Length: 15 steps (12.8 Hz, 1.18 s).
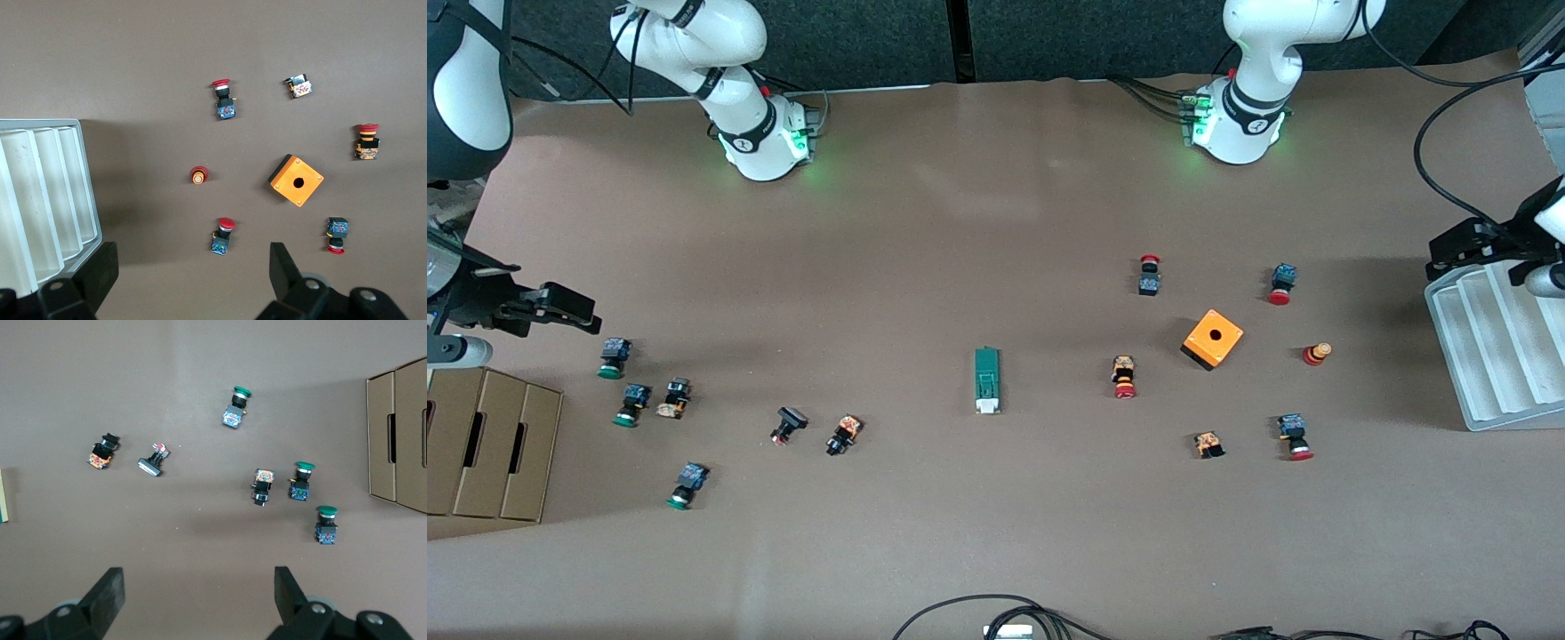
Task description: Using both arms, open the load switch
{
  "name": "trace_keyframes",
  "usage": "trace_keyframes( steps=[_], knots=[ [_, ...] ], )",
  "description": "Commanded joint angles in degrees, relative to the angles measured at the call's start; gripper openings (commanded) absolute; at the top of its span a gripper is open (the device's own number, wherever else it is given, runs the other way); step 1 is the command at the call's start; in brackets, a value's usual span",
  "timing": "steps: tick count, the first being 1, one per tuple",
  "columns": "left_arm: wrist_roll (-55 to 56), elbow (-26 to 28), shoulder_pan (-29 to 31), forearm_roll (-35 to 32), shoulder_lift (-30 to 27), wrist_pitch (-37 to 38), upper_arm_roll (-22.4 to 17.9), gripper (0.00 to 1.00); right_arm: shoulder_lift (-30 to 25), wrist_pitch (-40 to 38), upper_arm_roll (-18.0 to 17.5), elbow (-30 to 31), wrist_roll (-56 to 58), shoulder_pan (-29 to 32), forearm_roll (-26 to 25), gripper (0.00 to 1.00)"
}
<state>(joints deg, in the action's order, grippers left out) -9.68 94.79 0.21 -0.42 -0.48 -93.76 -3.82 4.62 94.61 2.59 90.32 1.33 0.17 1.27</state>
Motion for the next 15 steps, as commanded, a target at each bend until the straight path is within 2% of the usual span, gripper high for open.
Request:
trace_keyframes(
  steps=[1,15],
  knots=[
    [1.0,-1.7,0.1,-0.7,0.5,1.6,0.4,1.00,-0.8,0.8,-0.1,0.7,-0.1,0.1,-1.0,1.00],
    [0.8,-1.6,0.1,-0.7,0.4,1.6,0.5,1.00,-0.3,0.6,0.0,0.3,0.6,0.2,-0.7,1.00]
  ],
)
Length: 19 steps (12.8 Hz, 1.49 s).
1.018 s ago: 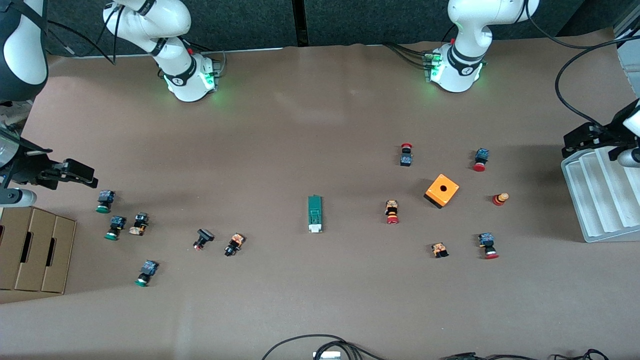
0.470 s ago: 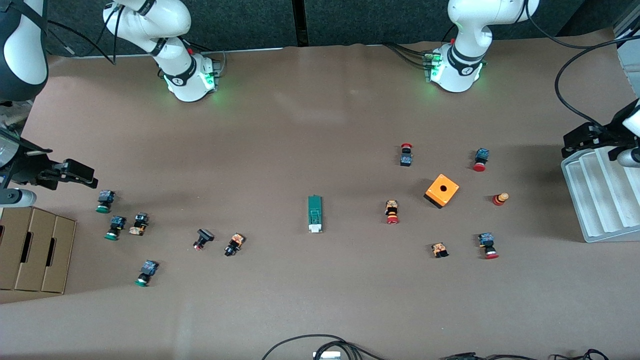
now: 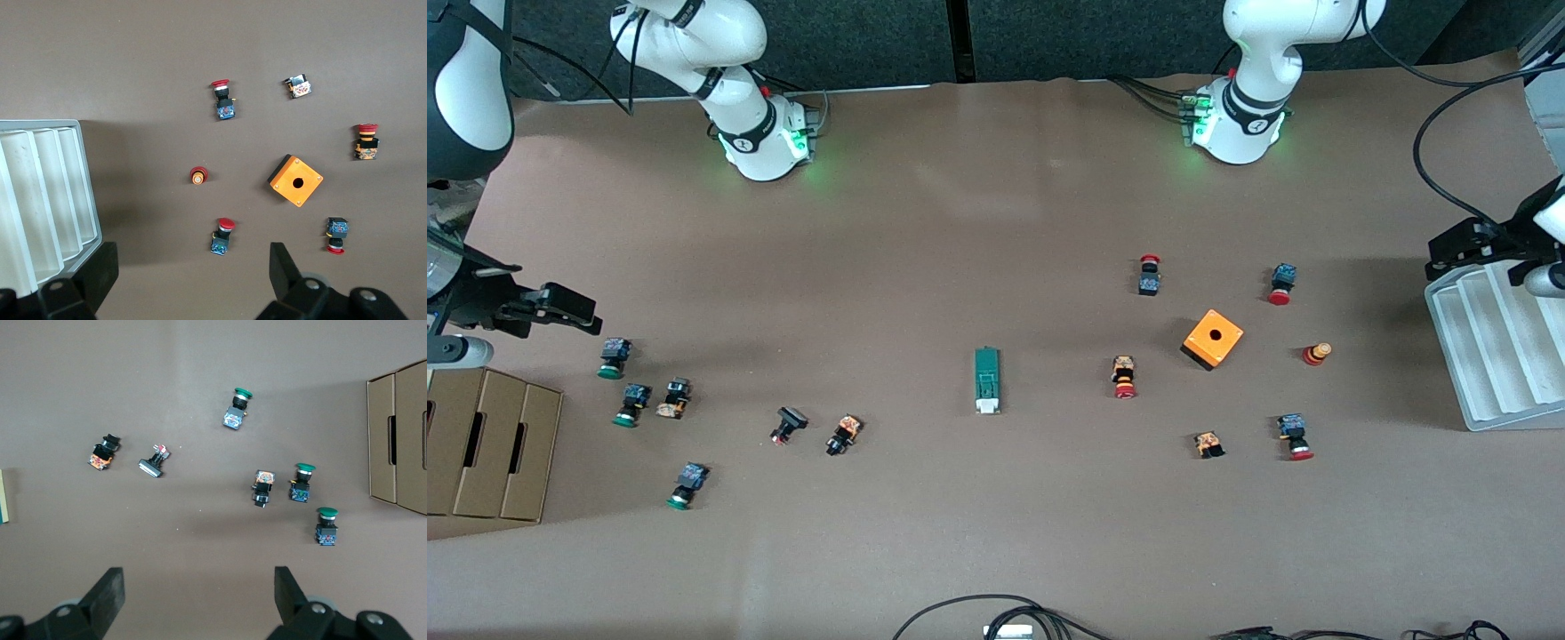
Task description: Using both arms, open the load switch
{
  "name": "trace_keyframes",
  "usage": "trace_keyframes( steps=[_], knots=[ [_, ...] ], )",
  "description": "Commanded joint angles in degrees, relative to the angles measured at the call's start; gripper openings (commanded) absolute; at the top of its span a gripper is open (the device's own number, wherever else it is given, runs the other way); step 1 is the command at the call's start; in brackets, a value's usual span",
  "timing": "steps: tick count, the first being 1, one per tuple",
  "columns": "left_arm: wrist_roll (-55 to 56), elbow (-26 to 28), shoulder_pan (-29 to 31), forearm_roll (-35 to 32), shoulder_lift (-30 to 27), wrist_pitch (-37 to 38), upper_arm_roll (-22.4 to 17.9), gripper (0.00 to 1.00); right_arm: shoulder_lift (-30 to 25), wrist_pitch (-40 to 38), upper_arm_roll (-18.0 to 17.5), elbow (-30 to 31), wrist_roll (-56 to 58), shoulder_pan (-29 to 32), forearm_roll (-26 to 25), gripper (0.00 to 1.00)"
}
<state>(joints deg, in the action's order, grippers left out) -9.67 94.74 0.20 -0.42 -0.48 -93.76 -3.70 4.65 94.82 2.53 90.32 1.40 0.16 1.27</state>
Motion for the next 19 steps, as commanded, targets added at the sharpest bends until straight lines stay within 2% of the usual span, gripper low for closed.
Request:
trace_keyframes(
  steps=[1,7,9,11,14,17,19],
  knots=[
    [0.8,-1.6,0.1,-0.7,0.4,1.6,0.4,1.00,-0.3,0.4,0.0,0.3,0.5,0.4,-0.6,1.00],
    [1.0,-1.4,-0.1,-0.2,0.1,1.7,0.5,1.00,0.1,0.3,-0.2,0.4,0.7,0.1,1.6,1.00],
    [1.1,-1.7,-0.4,0.2,0.1,1.6,1.8,1.00,0.7,0.4,-0.2,0.3,0.6,0.3,1.7,1.00],
    [1.8,-2.4,-0.5,0.5,0.3,1.5,4.4,1.00,1.7,0.4,-0.2,0.3,0.6,0.3,1.7,1.00],
    [8.8,-3.1,-0.5,0.5,0.6,1.5,8.0,1.00,2.4,0.5,-0.2,0.0,0.8,0.2,1.6,1.00],
    [13.0,-3.1,-0.5,0.8,0.4,1.2,12.4,1.00,2.5,0.7,-0.3,0.0,4.7,0.1,1.8,1.00],
    [18.3,-3.2,-0.5,1.2,0.7,0.8,15.0,1.00,2.8,1.1,-0.2,0.0,6.3,0.3,5.5,1.00]
  ],
)
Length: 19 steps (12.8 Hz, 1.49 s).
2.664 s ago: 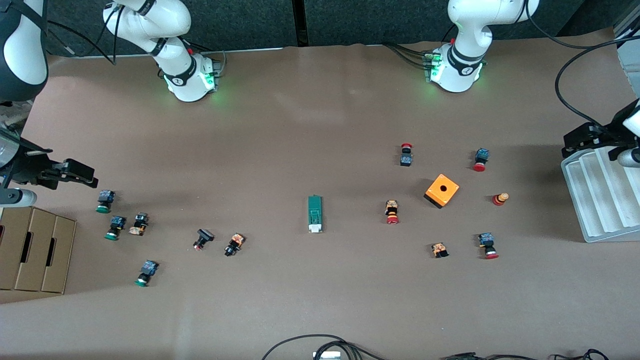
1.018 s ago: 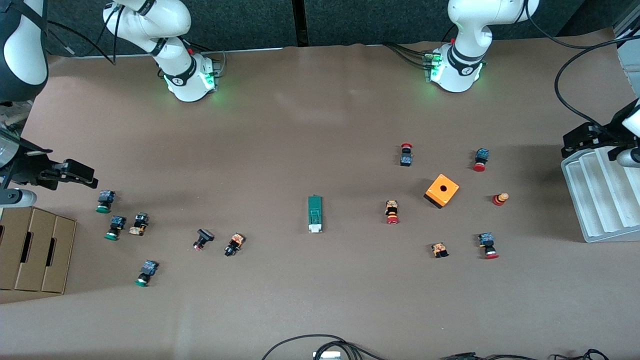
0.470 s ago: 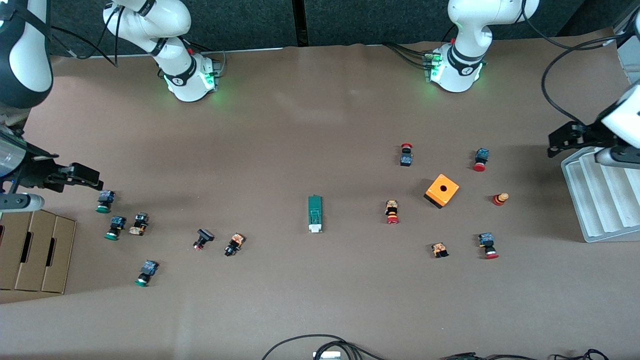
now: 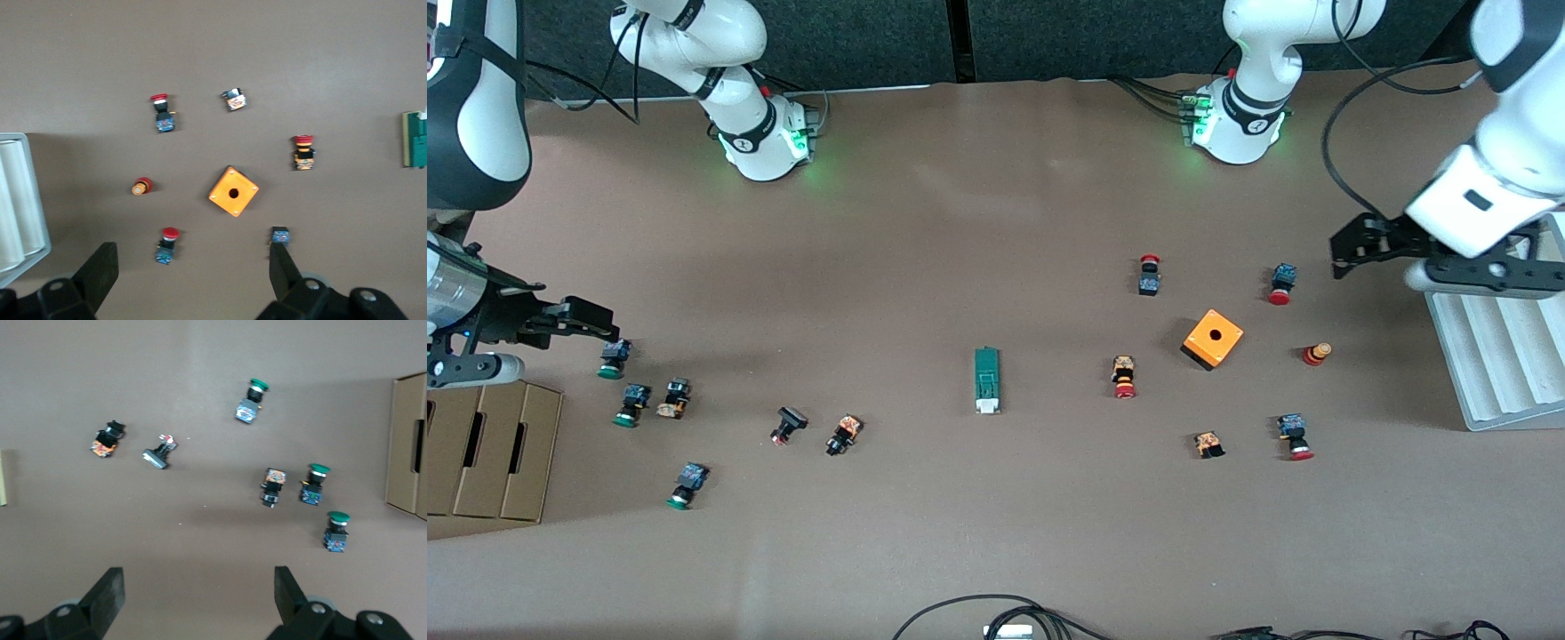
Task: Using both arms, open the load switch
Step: 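Move the left gripper over the green switch while the right gripper approaches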
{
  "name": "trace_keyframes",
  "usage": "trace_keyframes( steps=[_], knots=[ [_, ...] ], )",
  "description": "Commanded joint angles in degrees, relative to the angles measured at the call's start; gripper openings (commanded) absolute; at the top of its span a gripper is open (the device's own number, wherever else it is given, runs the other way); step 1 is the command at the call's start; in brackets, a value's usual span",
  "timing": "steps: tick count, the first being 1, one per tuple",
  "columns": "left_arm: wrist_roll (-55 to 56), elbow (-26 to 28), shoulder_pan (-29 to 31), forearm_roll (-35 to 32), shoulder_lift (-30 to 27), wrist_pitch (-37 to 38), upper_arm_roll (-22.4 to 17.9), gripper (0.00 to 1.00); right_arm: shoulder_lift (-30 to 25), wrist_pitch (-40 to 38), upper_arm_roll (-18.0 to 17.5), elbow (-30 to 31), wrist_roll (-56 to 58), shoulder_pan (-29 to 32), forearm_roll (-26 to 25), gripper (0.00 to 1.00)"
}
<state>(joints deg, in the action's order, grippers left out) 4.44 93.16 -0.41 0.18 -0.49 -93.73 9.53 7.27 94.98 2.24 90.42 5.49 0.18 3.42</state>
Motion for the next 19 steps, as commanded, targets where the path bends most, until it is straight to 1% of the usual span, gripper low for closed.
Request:
trace_keyframes(
  steps=[1,2,3,6,8,9,10,11,13,15,17,18,19],
  knots=[
    [7.2,-1.6,0.1,0.5,0.7,0.7,2.9,1.00,0.5,1.0,0.2,-0.1,4.0,0.3,5.7,1.00],
    [9.9,-1.6,0.1,0.4,0.7,0.3,5.3,1.00,1.0,1.0,0.2,-0.1,5.3,0.3,7.5,1.00],
    [12.8,-1.5,0.1,0.3,0.8,-1.1,7.5,1.00,1.2,1.7,0.2,-0.2,5.6,0.3,8.0,1.00],
    [20.8,-1.4,0.1,0.4,2.3,-6.0,12.4,1.00,2.4,4.2,-0.3,-0.2,8.0,-0.9,7.9,1.00],
    [28.4,-1.3,0.1,-0.6,4.1,-9.3,17.2,1.00,3.3,5.1,-0.3,-0.3,9.8,-3.6,7.7,1.00],
    [32.0,-1.3,0.0,-1.1,5.0,-10.9,18.8,1.00,3.6,5.2,-0.4,-0.5,10.4,-4.3,7.7,1.00],
    [35.6,-1.3,-0.6,-3.1,6.0,-12.5,20.5,1.00,4.1,5.7,-0.4,-0.6,10.9,-4.7,7.7,1.00],
    [41.3,-1.3,-2.2,-6.5,6.9,-13.2,21.9,1.00,4.3,6.1,-0.3,-0.6,11.7,-5.4,7.7,1.00],
    [52.8,-1.1,-7.8,-12.8,9.1,-14.5,22.5,1.00,5.5,7.1,-0.4,-0.7,18.1,-5.3,8.0,1.00],
    [62.6,-1.0,-12.8,-17.4,11.9,-17.0,22.5,1.00,6.8,8.7,-0.3,-1.5,27.6,-5.3,8.0,1.00],
    [70.9,-1.0,-16.5,-22.0,14.5,-19.0,22.5,1.00,7.2,8.6,-0.5,-1.8,29.5,-5.3,8.4,1.00],
    [75.5,-1.0,-18.6,-24.4,15.6,-19.4,22.5,1.00,7.3,8.5,-0.4,-1.6,29.5,-5.2,12.4,1.00],
    [79.1,-0.9,-20.2,-26.7,16.7,-19.3,22.5,1.00,7.5,8.5,-0.1,-1.6,29.9,-4.9,18.5,1.00]
  ],
)
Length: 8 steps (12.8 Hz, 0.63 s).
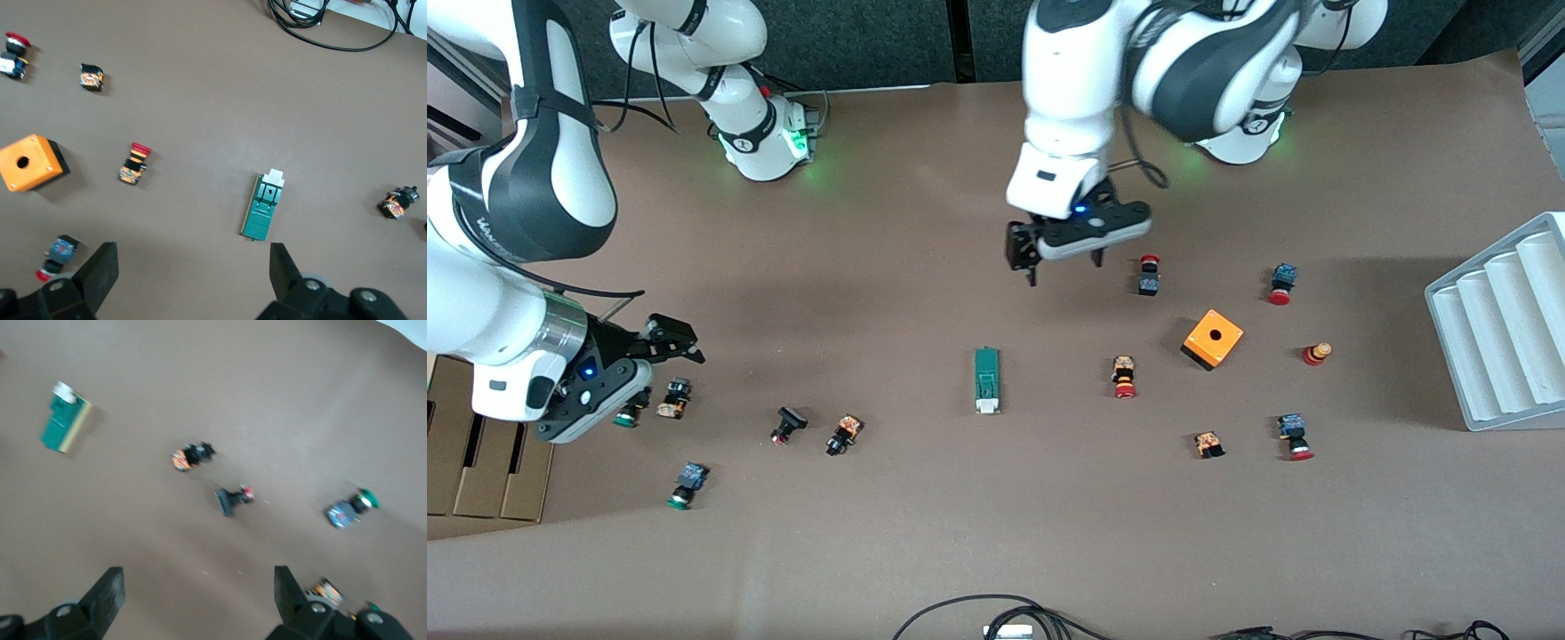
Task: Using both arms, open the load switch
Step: 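Move the left gripper over the green switch while the right gripper approaches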
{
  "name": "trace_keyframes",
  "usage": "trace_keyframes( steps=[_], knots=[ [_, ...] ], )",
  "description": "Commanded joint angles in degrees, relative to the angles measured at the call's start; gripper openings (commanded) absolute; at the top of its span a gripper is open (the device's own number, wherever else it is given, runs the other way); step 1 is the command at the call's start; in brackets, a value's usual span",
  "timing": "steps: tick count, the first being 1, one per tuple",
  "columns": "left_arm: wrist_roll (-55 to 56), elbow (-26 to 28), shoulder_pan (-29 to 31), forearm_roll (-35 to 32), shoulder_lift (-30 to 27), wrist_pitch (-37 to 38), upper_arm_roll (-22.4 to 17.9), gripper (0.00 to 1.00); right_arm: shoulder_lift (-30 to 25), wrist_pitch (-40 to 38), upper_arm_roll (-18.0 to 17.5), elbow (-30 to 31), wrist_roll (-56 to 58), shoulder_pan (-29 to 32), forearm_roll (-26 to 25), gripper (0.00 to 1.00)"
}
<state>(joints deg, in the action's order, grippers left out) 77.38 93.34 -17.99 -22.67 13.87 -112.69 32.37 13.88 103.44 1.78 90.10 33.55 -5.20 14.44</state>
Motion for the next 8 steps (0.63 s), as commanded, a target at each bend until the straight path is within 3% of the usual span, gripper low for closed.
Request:
trace_keyframes(
  steps=[1,8],
  knots=[
    [8.8,-0.9,-4.4,-5.3,3.2,-0.3,-0.3,1.00,1.4,0.4,0.4,-1.5,2.5,0.2,8.3,1.00],
    [29.3,1.7,-15.8,-29.3,14.3,-0.4,-0.3,1.00,4.5,2.5,0.6,-1.4,14.3,0.8,8.7,1.00]
  ],
)
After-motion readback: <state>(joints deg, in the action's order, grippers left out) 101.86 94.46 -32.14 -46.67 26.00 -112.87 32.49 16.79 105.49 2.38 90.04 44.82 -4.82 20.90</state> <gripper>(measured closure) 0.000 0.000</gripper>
